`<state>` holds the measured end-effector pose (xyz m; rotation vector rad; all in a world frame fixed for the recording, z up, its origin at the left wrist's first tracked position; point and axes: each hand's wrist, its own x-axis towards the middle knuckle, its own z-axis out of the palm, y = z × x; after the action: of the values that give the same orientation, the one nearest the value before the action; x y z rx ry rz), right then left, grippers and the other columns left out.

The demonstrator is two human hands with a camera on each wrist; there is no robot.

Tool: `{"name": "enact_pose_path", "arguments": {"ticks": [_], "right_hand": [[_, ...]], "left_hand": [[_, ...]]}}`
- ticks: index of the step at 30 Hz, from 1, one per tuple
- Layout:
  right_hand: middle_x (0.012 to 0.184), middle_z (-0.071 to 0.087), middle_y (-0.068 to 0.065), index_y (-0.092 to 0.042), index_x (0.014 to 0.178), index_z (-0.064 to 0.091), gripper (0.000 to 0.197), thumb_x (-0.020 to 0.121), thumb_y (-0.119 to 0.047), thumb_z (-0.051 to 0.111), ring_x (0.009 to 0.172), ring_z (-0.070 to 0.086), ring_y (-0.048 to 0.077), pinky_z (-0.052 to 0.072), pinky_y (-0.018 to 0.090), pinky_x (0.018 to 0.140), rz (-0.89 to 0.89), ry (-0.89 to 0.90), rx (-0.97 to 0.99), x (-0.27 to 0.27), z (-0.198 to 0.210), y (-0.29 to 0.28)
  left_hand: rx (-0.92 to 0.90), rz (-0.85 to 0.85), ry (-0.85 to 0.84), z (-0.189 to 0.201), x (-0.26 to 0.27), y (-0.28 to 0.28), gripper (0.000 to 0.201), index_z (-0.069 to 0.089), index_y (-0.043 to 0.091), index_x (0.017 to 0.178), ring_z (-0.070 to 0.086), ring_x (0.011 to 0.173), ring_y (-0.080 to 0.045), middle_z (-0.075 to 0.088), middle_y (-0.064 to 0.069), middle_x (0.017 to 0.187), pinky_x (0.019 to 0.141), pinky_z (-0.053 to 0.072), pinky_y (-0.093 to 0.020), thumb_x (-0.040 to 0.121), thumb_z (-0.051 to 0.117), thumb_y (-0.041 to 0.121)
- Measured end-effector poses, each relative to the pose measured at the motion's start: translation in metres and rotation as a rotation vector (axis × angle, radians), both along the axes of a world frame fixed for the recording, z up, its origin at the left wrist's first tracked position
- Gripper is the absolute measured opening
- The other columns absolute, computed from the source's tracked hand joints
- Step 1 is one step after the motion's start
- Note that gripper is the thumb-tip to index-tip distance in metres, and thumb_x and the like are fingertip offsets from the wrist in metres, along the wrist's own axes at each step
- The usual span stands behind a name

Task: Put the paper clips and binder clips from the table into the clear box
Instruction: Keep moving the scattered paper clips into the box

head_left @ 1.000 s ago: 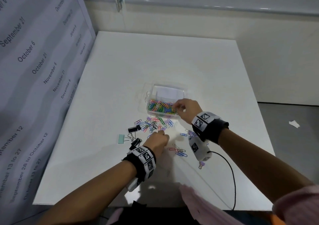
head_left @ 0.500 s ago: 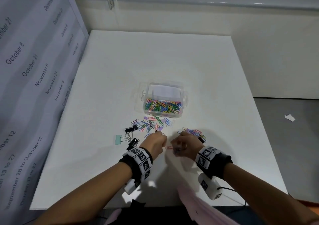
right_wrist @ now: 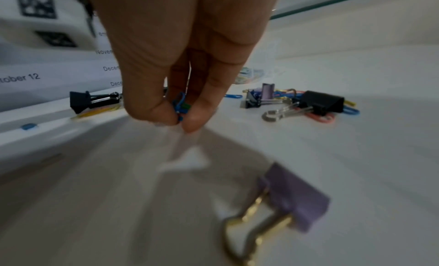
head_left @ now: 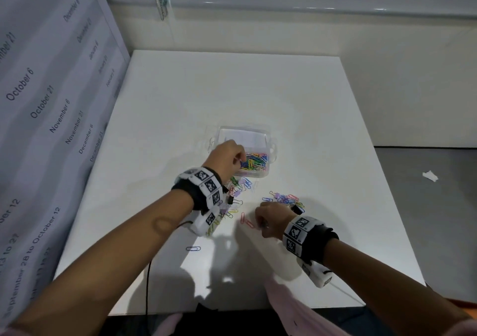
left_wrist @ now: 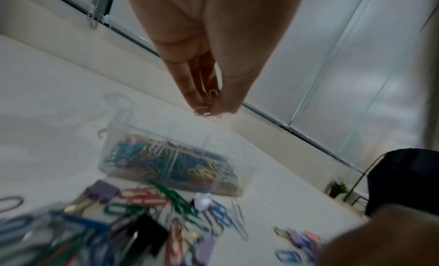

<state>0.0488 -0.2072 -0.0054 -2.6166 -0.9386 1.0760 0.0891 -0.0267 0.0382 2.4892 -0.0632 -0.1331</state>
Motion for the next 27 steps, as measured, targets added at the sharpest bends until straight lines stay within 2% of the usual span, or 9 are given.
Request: {"name": "enact_pose_path", "arguments": {"ticks": [3, 6, 9, 12, 15, 17, 21, 27], "right_hand": [[0.107, 0.060, 0.015, -0.005, 0.094, 0.060, 0.022, 0.074, -0.010, 0.064, 0.098, 0.058, 0.031, 0.046, 0.033, 0.075, 0.036, -0.037, -0.048, -0.001, 0.002, 0.005], [0.105, 0.062, 0.014, -0.005, 0.094, 0.060, 0.021, 0.075, -0.012, 0.064, 0.097, 0.059, 0.031, 0.048, 0.034, 0.076, 0.034, -0.058, -0.068, -0.001, 0.001, 0.008], [0.104, 0.063, 0.015, -0.005, 0.093, 0.060, 0.018, 0.077, -0.012, 0.060, 0.097, 0.060, 0.031, 0.049, 0.033, 0.075, 0.013, -0.071, -0.056, -0.001, -0.001, 0.008], [0.109, 0.058, 0.014, -0.004, 0.094, 0.061, 0.018, 0.078, -0.013, 0.060, 0.100, 0.058, 0.031, 0.043, 0.030, 0.070, 0.010, -0.078, -0.050, -0.001, -0.003, 0.008], [0.111, 0.056, 0.016, -0.002, 0.095, 0.061, 0.023, 0.078, -0.017, 0.064, 0.102, 0.057, 0.032, 0.045, 0.033, 0.074, 0.017, -0.075, -0.038, -0.001, -0.001, 0.007], [0.108, 0.059, 0.018, -0.002, 0.093, 0.061, 0.021, 0.076, -0.016, 0.064, 0.101, 0.058, 0.033, 0.047, 0.035, 0.079, 0.027, -0.078, -0.028, 0.000, 0.000, 0.007], [0.105, 0.064, 0.018, -0.003, 0.090, 0.063, 0.020, 0.073, -0.013, 0.065, 0.099, 0.059, 0.033, 0.048, 0.033, 0.081, 0.023, -0.077, -0.034, 0.003, 0.000, 0.007], [0.098, 0.068, 0.013, -0.006, 0.087, 0.063, 0.014, 0.075, -0.012, 0.060, 0.094, 0.062, 0.029, 0.050, 0.031, 0.079, -0.050, -0.079, -0.013, 0.001, -0.001, 0.006]], "left_hand": [[0.017, 0.034, 0.006, -0.006, 0.020, 0.005, 0.015, 0.068, 0.005, 0.090, 0.061, 0.090, -0.026, 0.062, -0.013, 0.101, 0.084, 0.051, -0.033, 0.085, 0.055, -0.002], [0.058, 0.019, 0.073, -0.015, 0.024, 0.008, 0.019, 0.068, 0.006, 0.096, 0.062, 0.095, -0.029, 0.062, -0.015, 0.107, 0.086, 0.050, -0.033, 0.088, 0.052, 0.000], [0.086, -0.015, 0.062, -0.020, 0.012, 0.008, 0.022, 0.067, 0.009, 0.101, 0.055, 0.099, -0.025, 0.055, -0.012, 0.110, 0.084, 0.044, -0.029, 0.089, 0.050, 0.003], [0.063, -0.060, 0.046, -0.024, -0.008, 0.010, 0.019, 0.067, 0.011, 0.100, 0.046, 0.101, -0.021, 0.052, -0.010, 0.106, 0.088, 0.041, -0.031, 0.086, 0.054, 0.007], [0.114, -0.151, 0.168, -0.032, -0.030, 0.011, 0.019, 0.066, 0.011, 0.100, 0.048, 0.095, -0.019, 0.051, -0.008, 0.103, 0.088, 0.044, -0.034, 0.084, 0.058, 0.010], [0.174, -0.173, 0.237, -0.038, -0.041, 0.011, 0.023, 0.065, 0.010, 0.104, 0.053, 0.102, -0.025, 0.053, -0.010, 0.109, 0.089, 0.044, -0.034, 0.083, 0.058, 0.010], [0.254, -0.212, 0.305, -0.048, -0.052, 0.010, 0.027, 0.060, 0.006, 0.111, 0.052, 0.110, -0.029, 0.051, -0.013, 0.119, 0.096, 0.037, -0.032, 0.085, 0.057, 0.011], [0.220, -0.182, 0.276, -0.051, -0.054, 0.011, 0.020, 0.064, 0.006, 0.103, 0.055, 0.105, -0.028, 0.058, -0.012, 0.112, 0.090, 0.042, -0.034, 0.087, 0.058, 0.015]]}}
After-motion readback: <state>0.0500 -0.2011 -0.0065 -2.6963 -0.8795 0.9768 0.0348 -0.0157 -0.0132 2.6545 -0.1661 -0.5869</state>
